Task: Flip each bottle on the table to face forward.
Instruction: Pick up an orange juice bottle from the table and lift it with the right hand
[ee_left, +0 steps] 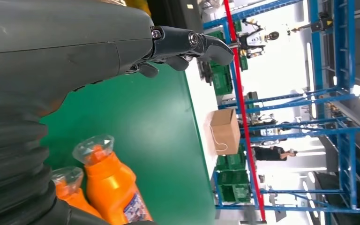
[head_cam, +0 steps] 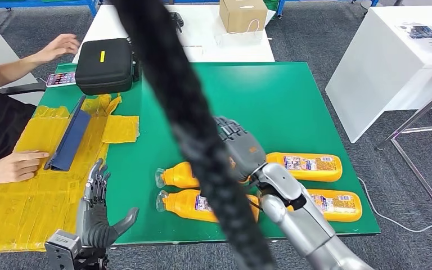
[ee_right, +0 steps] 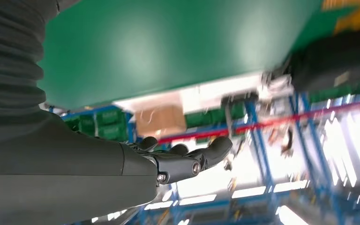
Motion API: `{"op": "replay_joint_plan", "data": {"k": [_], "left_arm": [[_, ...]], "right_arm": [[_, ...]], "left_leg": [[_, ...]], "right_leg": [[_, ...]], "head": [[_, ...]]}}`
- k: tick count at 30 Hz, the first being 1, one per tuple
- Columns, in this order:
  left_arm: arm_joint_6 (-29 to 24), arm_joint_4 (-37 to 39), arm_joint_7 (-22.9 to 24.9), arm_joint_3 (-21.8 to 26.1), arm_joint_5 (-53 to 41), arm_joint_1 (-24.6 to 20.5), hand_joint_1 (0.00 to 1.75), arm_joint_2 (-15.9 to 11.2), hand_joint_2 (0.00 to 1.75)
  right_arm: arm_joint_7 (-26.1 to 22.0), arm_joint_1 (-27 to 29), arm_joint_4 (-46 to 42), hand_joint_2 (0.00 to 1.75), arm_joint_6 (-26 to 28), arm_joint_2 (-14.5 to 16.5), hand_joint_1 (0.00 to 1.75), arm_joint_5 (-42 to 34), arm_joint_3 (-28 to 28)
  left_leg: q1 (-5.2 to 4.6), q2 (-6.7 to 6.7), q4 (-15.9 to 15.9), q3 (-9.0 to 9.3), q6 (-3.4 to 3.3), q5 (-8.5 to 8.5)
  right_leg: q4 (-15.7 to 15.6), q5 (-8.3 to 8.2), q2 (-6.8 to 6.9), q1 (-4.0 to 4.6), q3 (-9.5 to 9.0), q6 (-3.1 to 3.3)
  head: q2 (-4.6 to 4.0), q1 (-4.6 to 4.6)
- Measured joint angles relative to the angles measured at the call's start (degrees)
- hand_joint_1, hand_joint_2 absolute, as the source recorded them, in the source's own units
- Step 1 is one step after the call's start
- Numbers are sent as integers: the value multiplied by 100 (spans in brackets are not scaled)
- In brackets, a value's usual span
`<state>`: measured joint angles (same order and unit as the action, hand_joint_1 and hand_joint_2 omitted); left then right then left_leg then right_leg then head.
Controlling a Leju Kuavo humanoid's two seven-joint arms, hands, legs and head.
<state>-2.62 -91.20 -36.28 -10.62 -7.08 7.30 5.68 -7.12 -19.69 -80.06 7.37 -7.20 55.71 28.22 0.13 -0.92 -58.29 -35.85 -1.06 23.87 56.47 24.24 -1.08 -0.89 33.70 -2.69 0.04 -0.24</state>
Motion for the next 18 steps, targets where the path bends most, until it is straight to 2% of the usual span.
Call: {"op": "replay_joint_plan", "data": {"k": [7, 18], "left_arm": [[48, 81, 0, -50, 35, -139, 0, 8, 175], [56, 290, 0, -143, 145, -312, 0, 15, 175]], "right_arm": [[-105, -475, 965, 175, -240, 19, 0, -215, 439], [-36, -849, 2112, 175, -228, 258, 0, -417, 842]], "left_leg": [[0, -3, 0, -2, 0, 0], [0, -2, 0, -3, 0, 0]], "right_leg": [[0, 0, 1, 0, 0, 0], [0, 0, 1, 0, 3, 0]], "head": [[0, 0], [0, 0]]}}
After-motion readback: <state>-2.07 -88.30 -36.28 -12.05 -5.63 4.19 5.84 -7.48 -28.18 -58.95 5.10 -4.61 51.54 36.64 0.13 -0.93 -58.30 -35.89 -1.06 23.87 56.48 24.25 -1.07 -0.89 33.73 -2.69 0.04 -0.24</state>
